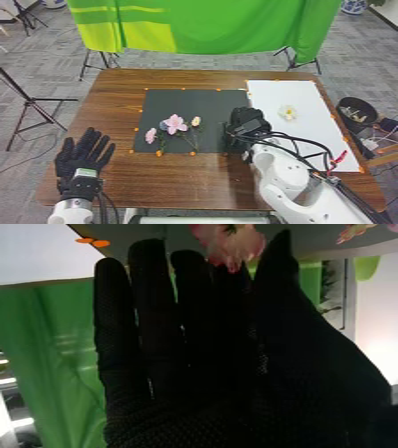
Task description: Arrange flowers
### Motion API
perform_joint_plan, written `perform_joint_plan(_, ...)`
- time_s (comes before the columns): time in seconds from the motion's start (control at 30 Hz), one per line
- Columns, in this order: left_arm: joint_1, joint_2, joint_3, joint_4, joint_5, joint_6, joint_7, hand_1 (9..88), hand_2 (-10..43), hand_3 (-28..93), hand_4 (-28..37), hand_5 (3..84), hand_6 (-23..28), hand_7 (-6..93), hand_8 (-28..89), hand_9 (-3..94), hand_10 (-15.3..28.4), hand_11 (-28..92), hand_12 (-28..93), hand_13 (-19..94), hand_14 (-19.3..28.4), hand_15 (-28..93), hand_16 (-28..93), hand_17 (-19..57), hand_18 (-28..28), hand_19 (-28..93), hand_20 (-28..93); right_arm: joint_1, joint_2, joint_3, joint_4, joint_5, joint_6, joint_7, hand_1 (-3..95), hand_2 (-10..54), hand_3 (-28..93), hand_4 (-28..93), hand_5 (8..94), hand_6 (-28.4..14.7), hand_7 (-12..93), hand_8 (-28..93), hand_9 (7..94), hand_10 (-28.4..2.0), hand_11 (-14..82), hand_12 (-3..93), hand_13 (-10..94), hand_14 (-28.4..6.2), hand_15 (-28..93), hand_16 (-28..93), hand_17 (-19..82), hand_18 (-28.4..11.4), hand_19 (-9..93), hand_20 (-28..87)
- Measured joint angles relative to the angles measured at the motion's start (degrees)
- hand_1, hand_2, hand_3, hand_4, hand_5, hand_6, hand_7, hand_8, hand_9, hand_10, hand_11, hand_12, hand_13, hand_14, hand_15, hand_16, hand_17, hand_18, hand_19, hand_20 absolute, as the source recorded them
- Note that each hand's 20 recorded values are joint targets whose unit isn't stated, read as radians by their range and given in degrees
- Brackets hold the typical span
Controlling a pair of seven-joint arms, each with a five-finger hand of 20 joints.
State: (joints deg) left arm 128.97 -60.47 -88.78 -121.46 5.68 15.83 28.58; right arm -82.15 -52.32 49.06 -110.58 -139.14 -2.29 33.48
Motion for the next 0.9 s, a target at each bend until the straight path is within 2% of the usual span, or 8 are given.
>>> perform_joint_plan(0.2, 0.0, 0.00, -0.03, 0.00, -0.01, 0.00, -0.02, 25.9, 16.7, 71, -28.3, 46.6, 10.2, 17.2, -8, 38.1, 15.6, 30, 14, 28, 17.3, 49, -6, -6.1, 17.0, 42, 18, -0.1, -0.4, 0.5, 0.0, 0.0, -0.1, -0.3, 44.7, -2.7, 75, -28, 69.3, -2.7, 13, -7, 63.5, -13.1, 10.0, 11.6, 60, -12.0, 25, 19, 24, -18.4, 51, 22)
perform_joint_plan(0.3, 0.0, 0.00, -0.05, 0.00, -0.03, 0.00, -0.02, 26.1, 16.4, 71, -28.3, 46.6, 10.2, 17.2, -8, 38.0, 15.6, 30, 14, 28, 17.3, 49, -6, -6.1, 17.0, 42, 18, -0.2, -0.5, 0.5, 0.0, -0.1, 0.0, -0.5, 44.1, -3.1, 78, -28, 64.2, -0.2, 14, -12, 64.4, -13.4, 11.1, 12.8, 59, -12.0, 26, 19, 24, -18.5, 52, 21)
perform_joint_plan(0.4, 0.0, 0.00, -0.08, 0.00, -0.03, 0.00, -0.02, 26.3, 16.1, 71, -28.3, 46.5, 10.1, 17.3, -8, 38.0, 15.6, 30, 14, 28, 17.3, 49, -6, -6.1, 17.0, 42, 18, -0.2, -0.6, 0.5, 0.0, -0.4, 0.3, -0.8, 43.7, -3.3, 79, -28, 60.6, -0.1, 14, -13, 64.7, -13.7, 11.3, 13.1, 59, -12.1, 27, 18, 24, -18.6, 52, 21)
perform_joint_plan(0.53, 0.0, 0.00, -0.09, 0.00, -0.03, 0.00, -0.03, 26.4, 16.1, 71, -28.3, 46.5, 10.2, 17.3, -9, 38.1, 15.7, 30, 14, 28, 17.3, 49, -6, -6.1, 17.0, 42, 18, -0.3, -0.5, 0.5, 0.0, -0.8, 1.2, -1.2, 44.3, -4.1, 74, -28, 74.0, -1.6, 16, -5, 65.4, -14.2, 11.0, 12.9, 58, -12.4, 27, 18, 24, -18.3, 52, 21)
perform_joint_plan(0.57, 0.0, 0.00, -0.09, 0.00, -0.03, 0.00, -0.03, 26.4, 16.1, 71, -28.3, 46.5, 10.2, 17.3, -9, 38.0, 15.6, 30, 14, 28, 17.3, 49, -6, -6.0, 17.0, 42, 18, -0.3, -0.5, 0.5, 0.0, -0.8, 1.7, -1.2, 43.5, -2.7, 71, -28, 76.1, -1.3, 15, -4, 66.5, -14.0, 11.0, 12.9, 59, -12.4, 27, 18, 24, -18.1, 51, 20)
perform_joint_plan(0.67, 0.1, 0.00, -0.09, 0.00, -0.02, 0.00, -0.04, 26.5, 16.2, 70, -28.3, 46.5, 10.2, 17.4, -9, 38.0, 15.6, 30, 14, 28, 17.2, 49, -6, -6.0, 16.9, 42, 18, -0.3, -0.2, 0.0, 0.2, -0.8, 5.9, -1.5, 42.9, -0.8, 67, -28, 78.6, -0.5, 15, -4, 68.1, -13.8, 11.1, 12.7, 60, -12.1, 27, 18, 25, -18.0, 51, 21)
perform_joint_plan(0.8, 0.1, 0.00, -0.09, 0.00, -0.01, -0.01, -0.09, 26.4, 16.2, 70, -28.3, 46.5, 10.2, 17.4, -9, 38.0, 15.6, 30, 14, 28, 17.3, 49, -6, -6.0, 17.0, 42, 18, -0.1, -0.1, -1.0, 1.5, -1.0, 14.1, -1.8, 50.7, -1.7, 61, -28, 80.9, -0.1, 17, -1, 70.3, -13.1, 11.7, 13.3, 62, -11.2, 26, 19, 25, -17.6, 50, 21)
perform_joint_plan(0.9, 0.1, 0.00, -0.09, 0.00, -0.01, -0.01, -0.10, 26.5, 16.2, 70, -28.3, 46.5, 10.2, 17.3, -9, 38.0, 15.6, 30, 14, 28, 17.2, 49, -6, -6.0, 16.9, 42, 18, 0.1, -0.1, -1.5, 2.0, -1.6, 15.3, -1.9, 55.1, -4.9, 67, -28, 80.5, -0.1, 17, 1, 71.4, -12.8, 12.5, 14.3, 63, -10.5, 27, 20, 26, -17.3, 50, 22)
